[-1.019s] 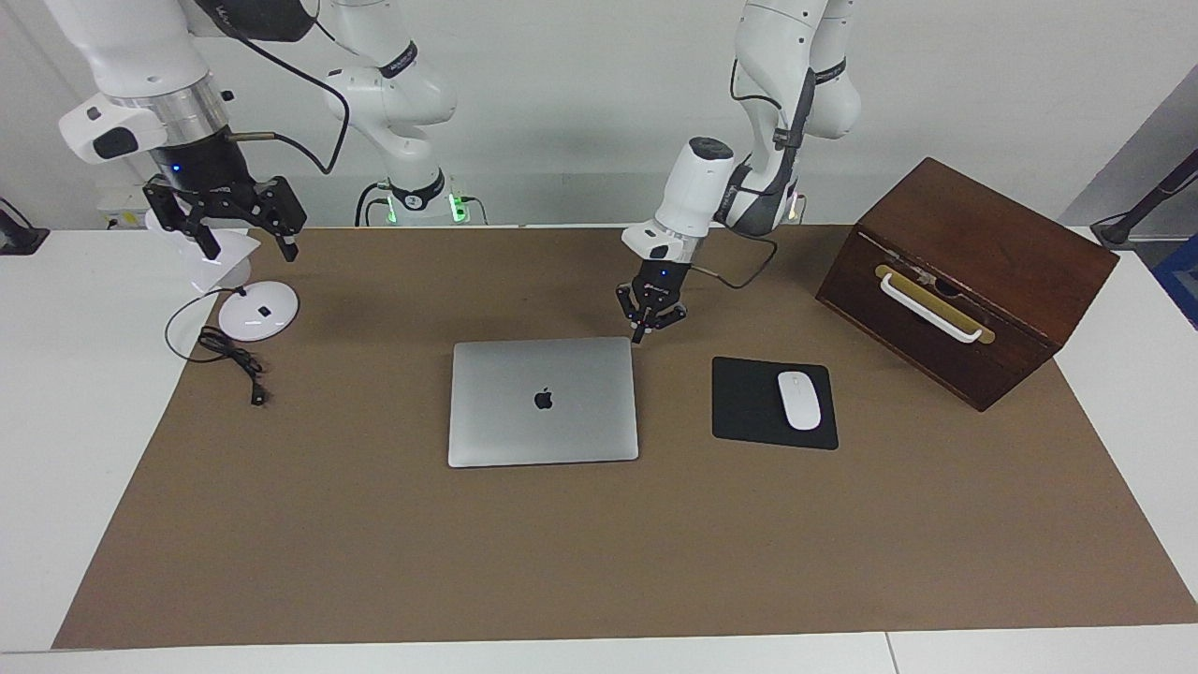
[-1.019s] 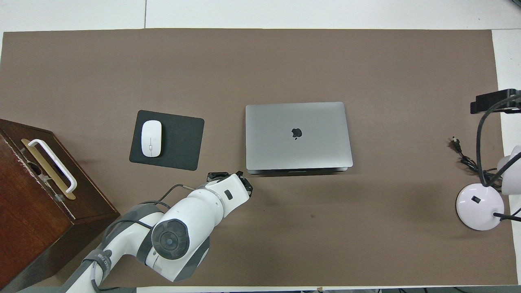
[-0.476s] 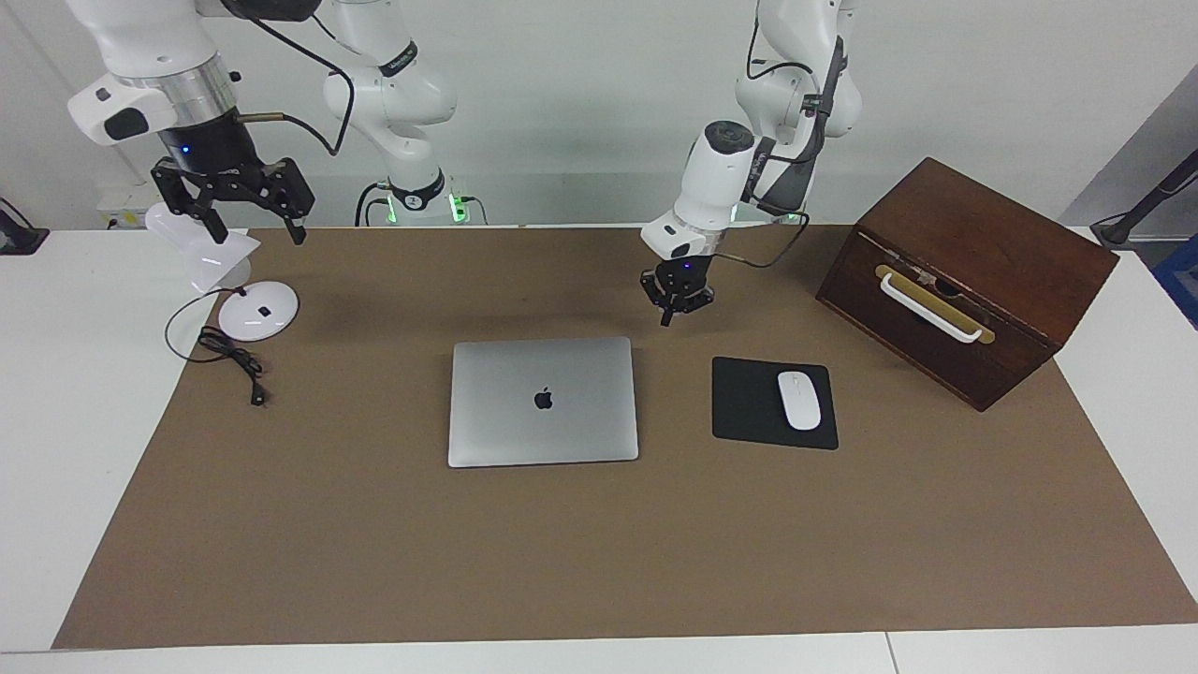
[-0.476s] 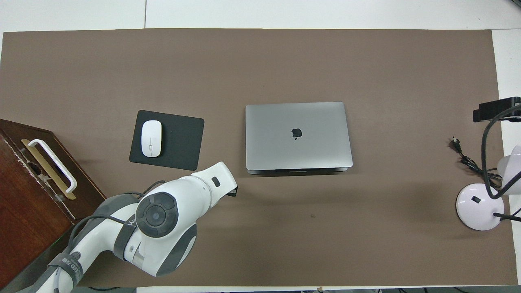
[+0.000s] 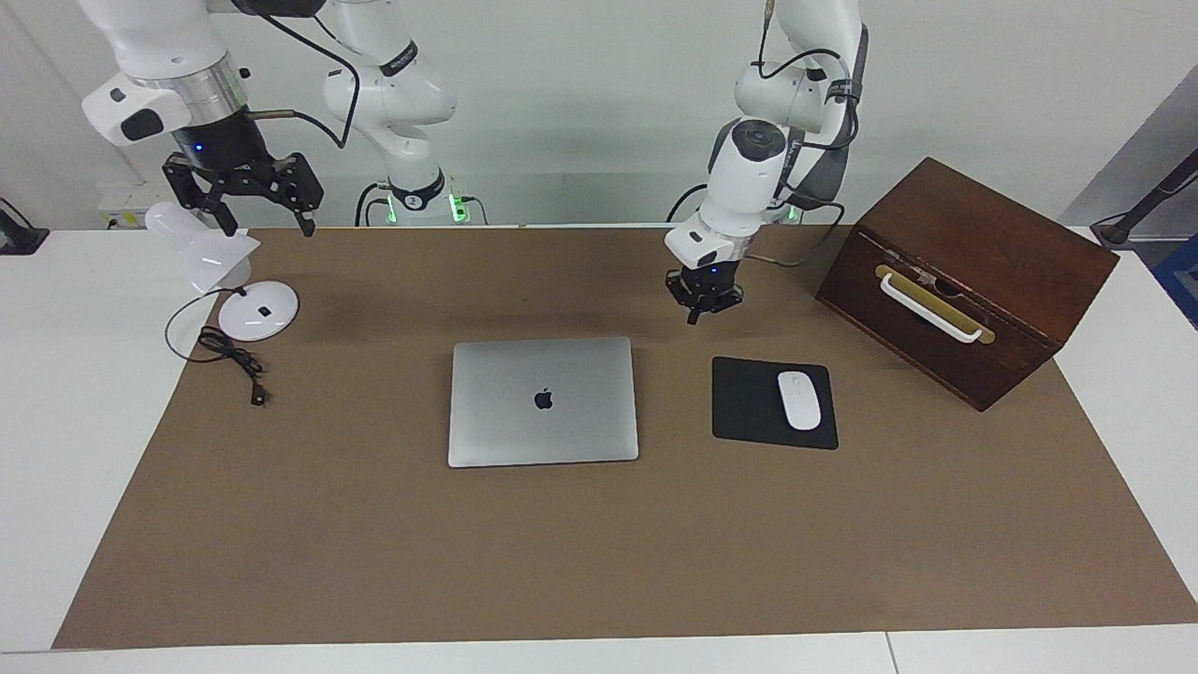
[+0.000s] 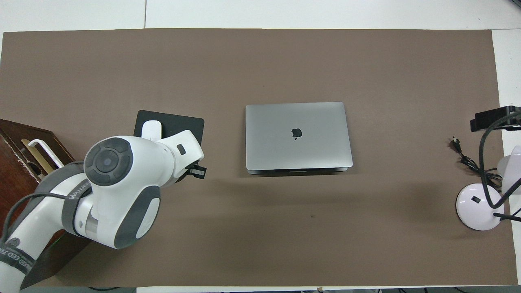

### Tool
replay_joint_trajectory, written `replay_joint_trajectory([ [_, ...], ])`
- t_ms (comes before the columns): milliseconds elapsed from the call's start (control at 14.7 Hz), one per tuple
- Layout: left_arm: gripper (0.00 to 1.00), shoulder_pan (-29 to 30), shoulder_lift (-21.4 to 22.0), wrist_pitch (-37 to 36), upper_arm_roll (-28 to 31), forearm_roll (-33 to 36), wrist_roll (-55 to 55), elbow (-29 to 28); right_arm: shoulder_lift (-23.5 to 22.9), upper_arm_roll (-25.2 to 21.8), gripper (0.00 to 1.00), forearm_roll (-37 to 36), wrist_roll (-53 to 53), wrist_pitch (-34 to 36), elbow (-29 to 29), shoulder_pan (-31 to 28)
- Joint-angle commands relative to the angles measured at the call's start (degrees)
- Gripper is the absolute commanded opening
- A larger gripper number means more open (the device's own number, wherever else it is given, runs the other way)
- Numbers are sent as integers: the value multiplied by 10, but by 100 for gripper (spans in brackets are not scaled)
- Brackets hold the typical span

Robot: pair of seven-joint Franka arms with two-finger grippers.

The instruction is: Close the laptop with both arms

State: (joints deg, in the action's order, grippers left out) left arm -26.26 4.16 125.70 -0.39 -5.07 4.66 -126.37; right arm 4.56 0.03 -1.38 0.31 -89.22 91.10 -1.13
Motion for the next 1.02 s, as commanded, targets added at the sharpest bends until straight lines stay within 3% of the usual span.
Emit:
replay_joint_trajectory([
  [0, 0, 34, 18, -39, -2, -4, -19, 17, 10, 1, 100, -5, -18, 3, 11, -9],
  [476, 0, 153, 95, -116, -2, 5, -84, 31, 19, -5, 100, -5, -23, 4, 44, -14],
  [612, 0, 176, 99, -143, -3, 47, -95, 53, 20, -6, 100, -4, -36, 7, 44, -15],
  [680, 21, 182, 100, -155, -2, 50, -95, 61, 19, -8, 100, -4, -38, 7, 44, -15],
  [748, 68, 197, 102, -160, -2, 50, -94, 70, 19, -8, 100, -3, -38, 9, 44, -15],
  [816, 100, 209, 105, -160, -2, 50, -95, 78, 20, -9, 100, -2, -38, 9, 44, -15],
  [951, 100, 226, 104, -161, -2, 50, -98, 96, 19, -10, 100, 1, -38, 8, 44, -19],
])
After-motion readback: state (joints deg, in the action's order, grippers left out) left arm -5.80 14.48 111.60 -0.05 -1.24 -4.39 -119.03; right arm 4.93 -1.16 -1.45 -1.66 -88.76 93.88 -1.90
